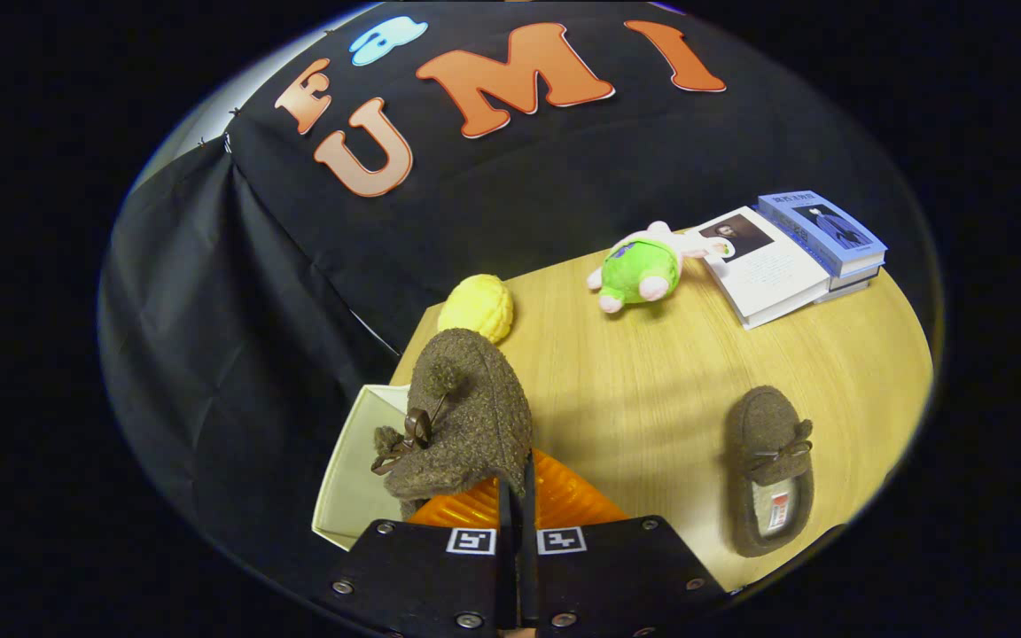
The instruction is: Open the storage box then place both shoes into the box .Put the left shoe in first, then the right shoe, with the right side of both shoes facing outward in a uniform manner.
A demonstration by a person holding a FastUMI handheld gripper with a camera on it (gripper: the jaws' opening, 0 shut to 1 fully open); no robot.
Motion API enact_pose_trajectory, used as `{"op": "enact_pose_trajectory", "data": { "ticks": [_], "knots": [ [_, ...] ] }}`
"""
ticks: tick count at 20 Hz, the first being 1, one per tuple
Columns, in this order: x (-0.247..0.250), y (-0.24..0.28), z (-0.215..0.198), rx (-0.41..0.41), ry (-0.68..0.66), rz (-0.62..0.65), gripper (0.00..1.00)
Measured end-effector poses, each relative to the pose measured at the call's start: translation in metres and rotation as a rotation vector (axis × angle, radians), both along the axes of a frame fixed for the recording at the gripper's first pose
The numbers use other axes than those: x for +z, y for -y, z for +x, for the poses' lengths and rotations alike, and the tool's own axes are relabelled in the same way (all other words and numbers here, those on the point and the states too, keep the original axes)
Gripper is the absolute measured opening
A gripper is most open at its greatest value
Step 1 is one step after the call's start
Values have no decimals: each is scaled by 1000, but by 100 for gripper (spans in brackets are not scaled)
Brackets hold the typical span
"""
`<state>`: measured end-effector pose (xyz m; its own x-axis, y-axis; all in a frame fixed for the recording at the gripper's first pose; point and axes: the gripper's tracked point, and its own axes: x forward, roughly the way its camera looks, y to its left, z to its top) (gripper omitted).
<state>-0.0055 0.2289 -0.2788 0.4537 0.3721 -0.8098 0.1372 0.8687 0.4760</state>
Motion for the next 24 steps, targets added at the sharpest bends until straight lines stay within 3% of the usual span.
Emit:
{"op": "enact_pose_trajectory", "data": {
  "ticks": [7,16,24],
  "knots": [
    [21,-74,19,52,-2,72,3],
    [-26,-149,12,150,-92,57,3],
    [-75,-169,-7,106,-232,4,3]
  ]
}}
